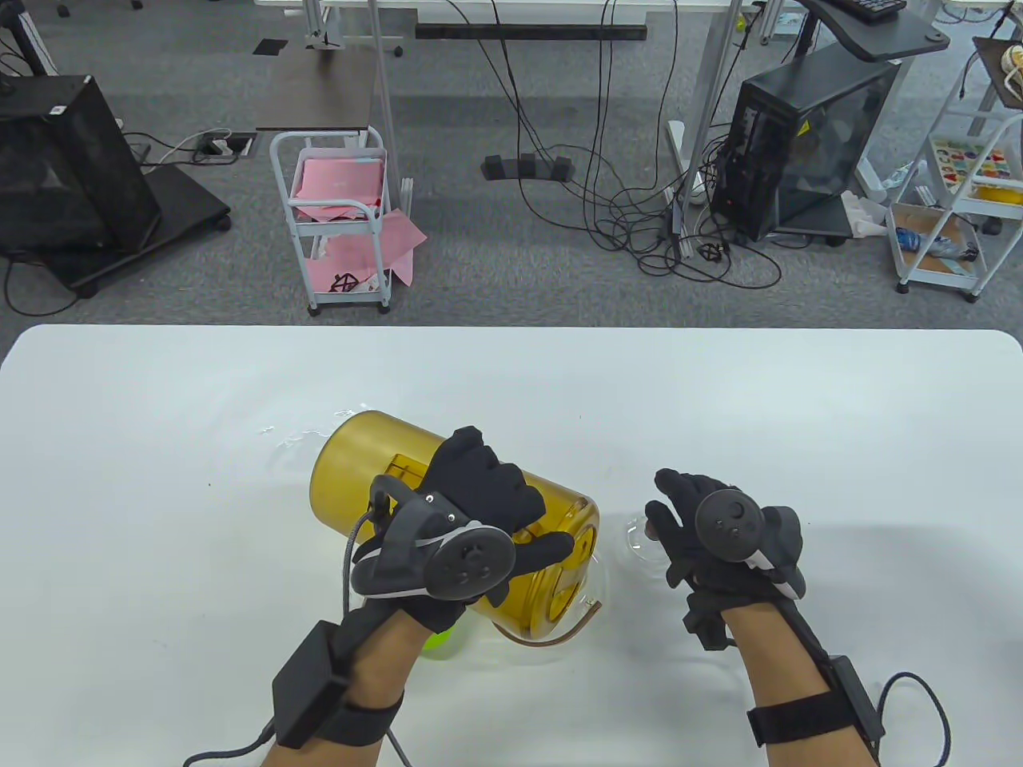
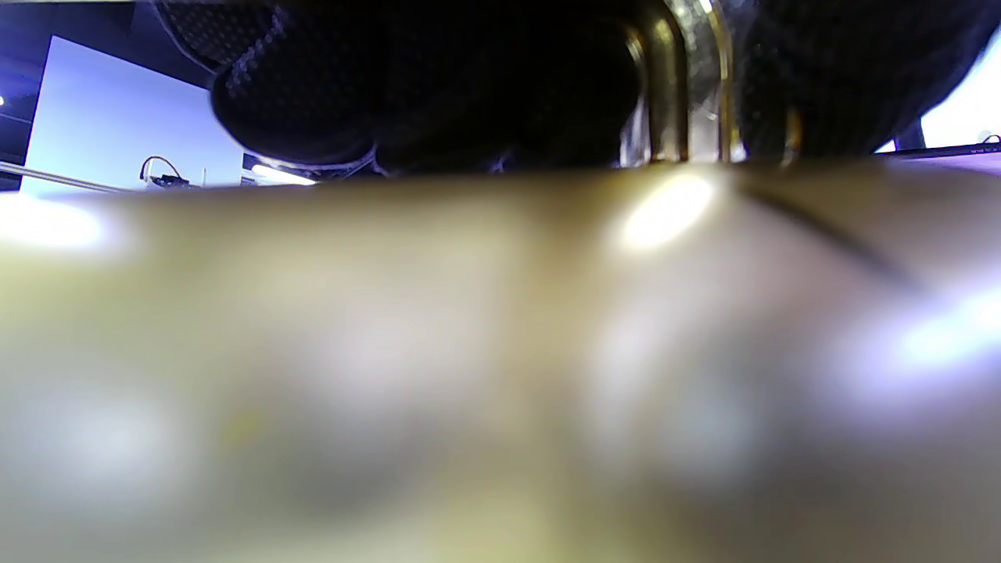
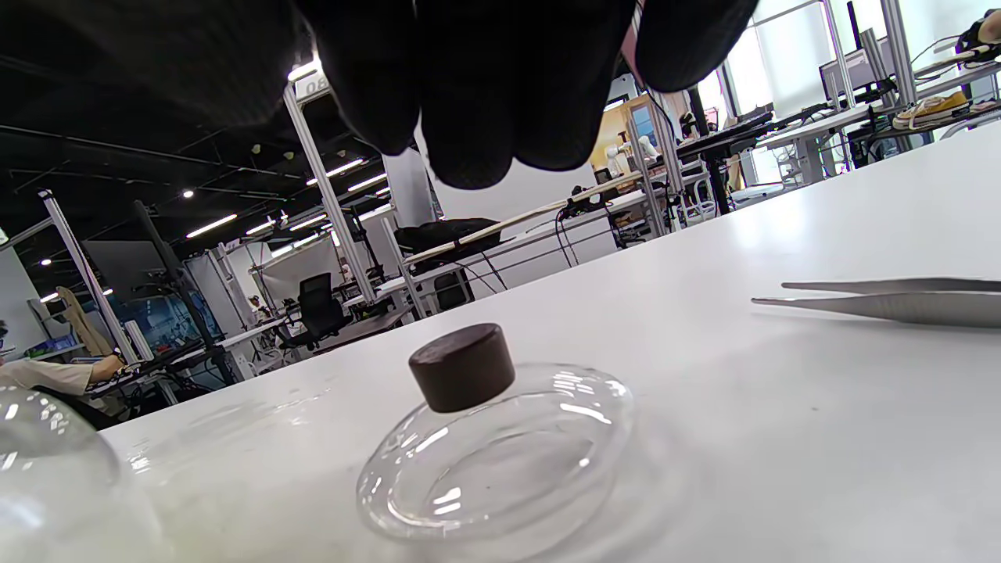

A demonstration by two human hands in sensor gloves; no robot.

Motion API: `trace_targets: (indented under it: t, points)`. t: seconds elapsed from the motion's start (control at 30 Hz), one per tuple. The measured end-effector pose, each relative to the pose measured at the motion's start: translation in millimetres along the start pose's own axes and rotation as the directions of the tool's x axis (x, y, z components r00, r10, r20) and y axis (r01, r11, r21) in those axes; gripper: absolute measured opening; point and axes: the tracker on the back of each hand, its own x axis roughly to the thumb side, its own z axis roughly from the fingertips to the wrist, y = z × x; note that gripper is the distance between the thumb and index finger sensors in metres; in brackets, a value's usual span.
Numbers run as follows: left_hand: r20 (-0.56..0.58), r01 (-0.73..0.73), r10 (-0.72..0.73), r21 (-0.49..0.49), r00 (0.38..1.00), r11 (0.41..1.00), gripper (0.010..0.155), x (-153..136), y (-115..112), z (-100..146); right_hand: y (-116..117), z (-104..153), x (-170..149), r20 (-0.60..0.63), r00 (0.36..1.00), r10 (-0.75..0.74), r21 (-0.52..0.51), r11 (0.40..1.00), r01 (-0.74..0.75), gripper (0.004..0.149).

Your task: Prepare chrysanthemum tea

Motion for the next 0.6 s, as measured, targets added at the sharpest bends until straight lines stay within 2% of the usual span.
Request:
trace_targets:
  t: [0.6]
  points:
    - [-0.002,0.003,-0.003,-0.003,1.000,1.000,0.050,1.0,0.0,0.3,0.6,-0.1,0.6,0.001,1.000,0.004,0.004,1.000,-0.004,0.059]
